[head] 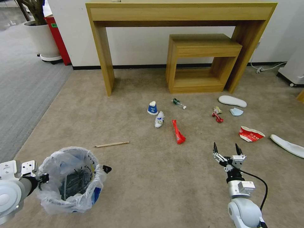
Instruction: Pick up the trash bin and place the garbage on the floor into it.
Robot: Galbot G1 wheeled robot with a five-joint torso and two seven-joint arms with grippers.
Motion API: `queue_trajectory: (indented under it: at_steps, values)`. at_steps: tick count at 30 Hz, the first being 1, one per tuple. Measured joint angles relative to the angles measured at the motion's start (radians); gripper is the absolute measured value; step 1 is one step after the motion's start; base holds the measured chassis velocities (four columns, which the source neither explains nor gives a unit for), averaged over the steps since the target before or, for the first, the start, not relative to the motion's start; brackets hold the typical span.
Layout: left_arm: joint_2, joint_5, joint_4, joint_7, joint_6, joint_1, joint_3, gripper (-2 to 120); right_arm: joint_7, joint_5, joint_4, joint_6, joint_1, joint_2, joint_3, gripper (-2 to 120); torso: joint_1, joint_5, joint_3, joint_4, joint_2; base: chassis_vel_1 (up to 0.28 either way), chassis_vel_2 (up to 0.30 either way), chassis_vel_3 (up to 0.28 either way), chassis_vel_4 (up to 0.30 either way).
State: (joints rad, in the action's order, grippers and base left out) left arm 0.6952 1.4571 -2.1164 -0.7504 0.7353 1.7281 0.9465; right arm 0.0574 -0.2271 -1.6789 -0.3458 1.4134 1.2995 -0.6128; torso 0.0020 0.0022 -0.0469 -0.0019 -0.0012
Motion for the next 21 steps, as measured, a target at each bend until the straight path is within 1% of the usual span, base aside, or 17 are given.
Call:
queue_trajectory:
  at_steps: [4, 21]
  values:
    - [0.001, -0.001, 0.0, 0.0, 0.0, 0.0, 0.001, 0, -0.002, 0.0, -0.001, 0.0, 0.002, -0.001, -0.001, 100, 0.0, 0.0, 0.0, 0.0, 0.0, 0.054, 0.06, -0.046, -0.051]
    - [0.007, -0.008, -0.005, 0.002, 0.0, 0.006, 0.003, 0, -0.012, 0.0, 0.0, -0.017, 0.002, 0.001, 0.0, 100, 0.0, 0.0, 0.0, 0.0001, 0.0, 0.005, 0.003, -0.006, -0.004]
